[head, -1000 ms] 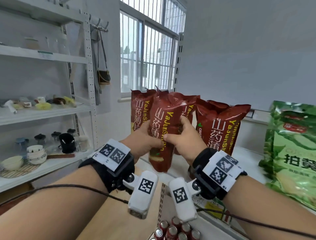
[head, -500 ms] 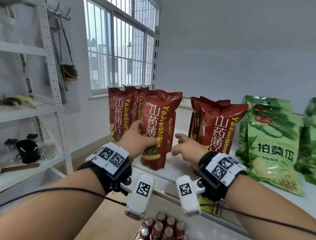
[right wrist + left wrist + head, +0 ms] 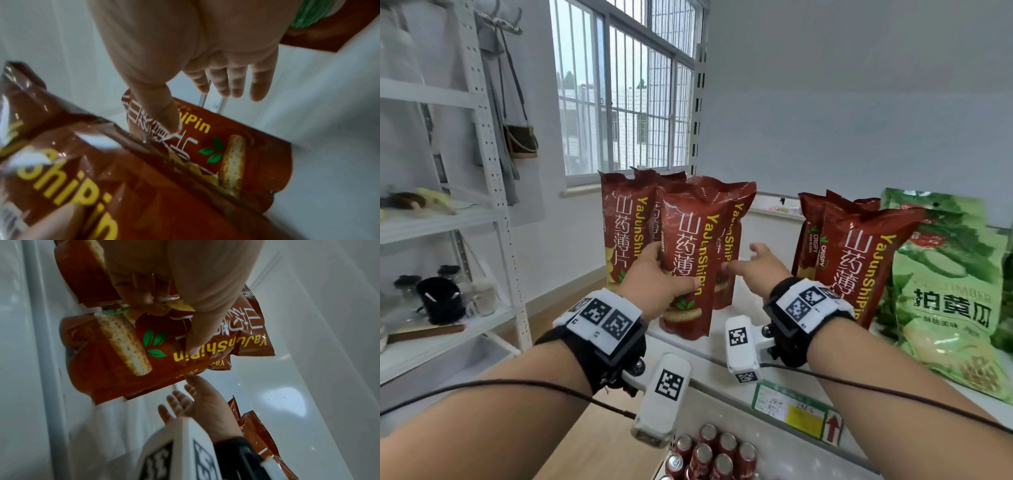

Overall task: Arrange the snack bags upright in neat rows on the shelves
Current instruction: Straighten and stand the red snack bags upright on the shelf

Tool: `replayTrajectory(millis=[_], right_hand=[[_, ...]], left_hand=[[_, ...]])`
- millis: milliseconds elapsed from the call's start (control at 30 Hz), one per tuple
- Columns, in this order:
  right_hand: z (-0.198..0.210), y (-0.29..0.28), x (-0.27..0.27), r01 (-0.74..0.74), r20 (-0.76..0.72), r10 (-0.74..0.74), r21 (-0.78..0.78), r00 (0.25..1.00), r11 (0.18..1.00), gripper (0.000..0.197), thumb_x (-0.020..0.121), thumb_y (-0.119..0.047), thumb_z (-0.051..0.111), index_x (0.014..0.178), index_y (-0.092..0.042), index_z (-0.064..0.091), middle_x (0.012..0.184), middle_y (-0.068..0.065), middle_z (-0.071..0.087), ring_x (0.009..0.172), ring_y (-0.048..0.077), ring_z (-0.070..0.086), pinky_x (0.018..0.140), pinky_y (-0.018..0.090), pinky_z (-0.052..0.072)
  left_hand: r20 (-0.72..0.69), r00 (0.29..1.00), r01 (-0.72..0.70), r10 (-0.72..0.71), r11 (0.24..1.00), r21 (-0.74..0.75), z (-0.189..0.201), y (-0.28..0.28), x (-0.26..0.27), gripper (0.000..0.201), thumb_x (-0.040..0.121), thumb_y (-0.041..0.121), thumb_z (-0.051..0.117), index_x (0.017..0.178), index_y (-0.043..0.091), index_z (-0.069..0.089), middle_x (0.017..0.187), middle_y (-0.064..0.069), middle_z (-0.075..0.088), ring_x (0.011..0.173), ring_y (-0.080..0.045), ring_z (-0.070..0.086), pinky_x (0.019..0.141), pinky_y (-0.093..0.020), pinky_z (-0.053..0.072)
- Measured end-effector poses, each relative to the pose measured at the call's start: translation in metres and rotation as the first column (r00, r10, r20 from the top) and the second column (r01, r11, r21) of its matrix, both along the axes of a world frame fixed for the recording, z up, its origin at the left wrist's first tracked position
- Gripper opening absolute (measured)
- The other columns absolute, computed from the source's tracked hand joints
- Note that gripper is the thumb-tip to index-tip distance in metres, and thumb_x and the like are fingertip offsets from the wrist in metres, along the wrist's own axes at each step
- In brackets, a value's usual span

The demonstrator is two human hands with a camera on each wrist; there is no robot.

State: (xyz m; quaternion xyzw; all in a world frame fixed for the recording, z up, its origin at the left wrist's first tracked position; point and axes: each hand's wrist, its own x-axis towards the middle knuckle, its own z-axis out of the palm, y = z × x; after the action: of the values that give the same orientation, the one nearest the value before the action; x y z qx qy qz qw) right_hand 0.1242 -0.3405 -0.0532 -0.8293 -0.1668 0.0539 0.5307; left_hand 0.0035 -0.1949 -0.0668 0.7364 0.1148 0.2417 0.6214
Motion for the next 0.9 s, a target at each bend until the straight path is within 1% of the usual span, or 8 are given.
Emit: replayTrajectory(millis=[100, 200, 267, 433, 533, 667, 767, 900], right_hand=[[0.004, 0.018, 0.0, -0.003, 0.022, 0.0, 0.11, 1.0, 0.994, 0.09, 0.073, -0.032, 0.076, 0.144, -0.013, 0.023, 0.132, 0.009, 0.052, 0.115, 0.025, 0.055, 0.096, 0.035, 0.042], [0.004, 0.025, 0.003, -0.002, 0.052, -0.005, 0.147, 0.999, 0.989, 0.053, 0.071, -0.027, 0.076, 0.115, -0.02, 0.047, 0.11, 0.003, 0.066, 0.092, 0.02, 0.064, 0.086, 0.037, 0.051], [0.001, 0.025, 0.005, 0.023, 0.091, -0.038, 0.165, 0.995, 0.986, 0.035, 0.072, -0.024, 0.075, 0.098, -0.023, 0.052, 0.103, 0.002, 0.067, 0.086, 0.018, 0.063, 0.083, 0.035, 0.051], [-0.005, 0.007, 0.004, 0.163, 0.119, -0.196, 0.243, 0.973, 0.956, 0.044, 0.076, -0.025, 0.074, 0.106, -0.02, 0.043, 0.096, -0.003, 0.058, 0.085, 0.018, 0.057, 0.079, 0.032, 0.046], [-0.004, -0.011, -0.001, 0.201, 0.158, -0.239, 0.225, 0.958, 0.954, 0.048, 0.077, -0.025, 0.073, 0.113, -0.015, 0.043, 0.097, -0.002, 0.056, 0.088, 0.02, 0.056, 0.079, 0.03, 0.044], [-0.002, -0.034, -0.016, 0.256, 0.265, -0.306, 0.208, 0.915, 0.944, 0.059, 0.078, -0.027, 0.073, 0.124, -0.01, 0.041, 0.102, -0.002, 0.052, 0.089, 0.017, 0.051, 0.08, 0.024, 0.04], [0.001, -0.05, -0.024, 0.249, 0.298, -0.307, 0.216, 0.904, 0.944, 0.067, 0.077, -0.03, 0.074, 0.131, -0.012, 0.039, 0.105, -0.005, 0.05, 0.09, 0.013, 0.048, 0.082, 0.023, 0.039], [0.001, -0.059, -0.03, 0.159, 0.282, -0.217, 0.214, 0.935, 0.964, 0.061, 0.074, -0.032, 0.075, 0.125, -0.014, 0.045, 0.109, -0.002, 0.059, 0.093, 0.015, 0.055, 0.082, 0.024, 0.042]], left_hand=[[-0.013, 1.0, 0.001, -0.001, 1.0, 0.007, 0.002, 0.001, 0.001, 0.082, 0.066, 0.009, 0.084, 0.134, 0.017, 0.04, 0.11, 0.001, 0.065, 0.102, -0.021, 0.064, 0.095, -0.045, 0.051], [-0.029, 1.0, 0.003, -0.001, 0.999, 0.05, 0.004, 0.0, 0.004, 0.082, 0.066, 0.01, 0.084, 0.134, 0.018, 0.039, 0.109, 0.002, 0.064, 0.102, -0.02, 0.063, 0.095, -0.044, 0.05], [-0.042, 0.999, -0.004, 0.008, 0.996, 0.084, 0.005, 0.0, 0.008, 0.084, 0.066, 0.012, 0.084, 0.136, 0.018, 0.038, 0.112, 0.001, 0.063, 0.103, -0.02, 0.062, 0.095, -0.043, 0.05], [-0.058, 0.998, -0.003, 0.009, 0.994, 0.11, 0.004, -0.006, 0.022, 0.082, 0.065, 0.015, 0.085, 0.133, 0.019, 0.04, 0.114, -0.001, 0.063, 0.104, -0.021, 0.063, 0.094, -0.045, 0.051], [-0.062, 0.998, -0.02, 0.028, 0.992, 0.126, 0.005, -0.013, 0.036, 0.089, 0.061, 0.021, 0.086, 0.135, 0.018, 0.038, 0.121, -0.005, 0.061, 0.109, -0.025, 0.061, 0.096, -0.046, 0.05], [-0.068, 0.993, -0.086, 0.101, 0.976, 0.201, 0.013, -0.022, 0.055, 0.085, 0.067, 0.023, 0.084, 0.138, 0.016, 0.038, 0.123, -0.006, 0.061, 0.107, -0.025, 0.061, 0.095, -0.045, 0.05], [-0.1, 0.985, -0.111, 0.138, 0.964, 0.241, 0.02, -0.023, 0.067, 0.084, 0.07, 0.026, 0.082, 0.139, 0.013, 0.036, 0.127, -0.007, 0.059, 0.11, -0.027, 0.059, 0.097, -0.044, 0.049], [-0.174, 0.966, -0.129, 0.193, 0.937, 0.324, 0.021, -0.025, 0.078, 0.087, 0.072, 0.032, 0.081, 0.142, 0.015, 0.032, 0.134, -0.012, 0.051, 0.117, -0.031, 0.054, 0.101, -0.044, 0.045]])
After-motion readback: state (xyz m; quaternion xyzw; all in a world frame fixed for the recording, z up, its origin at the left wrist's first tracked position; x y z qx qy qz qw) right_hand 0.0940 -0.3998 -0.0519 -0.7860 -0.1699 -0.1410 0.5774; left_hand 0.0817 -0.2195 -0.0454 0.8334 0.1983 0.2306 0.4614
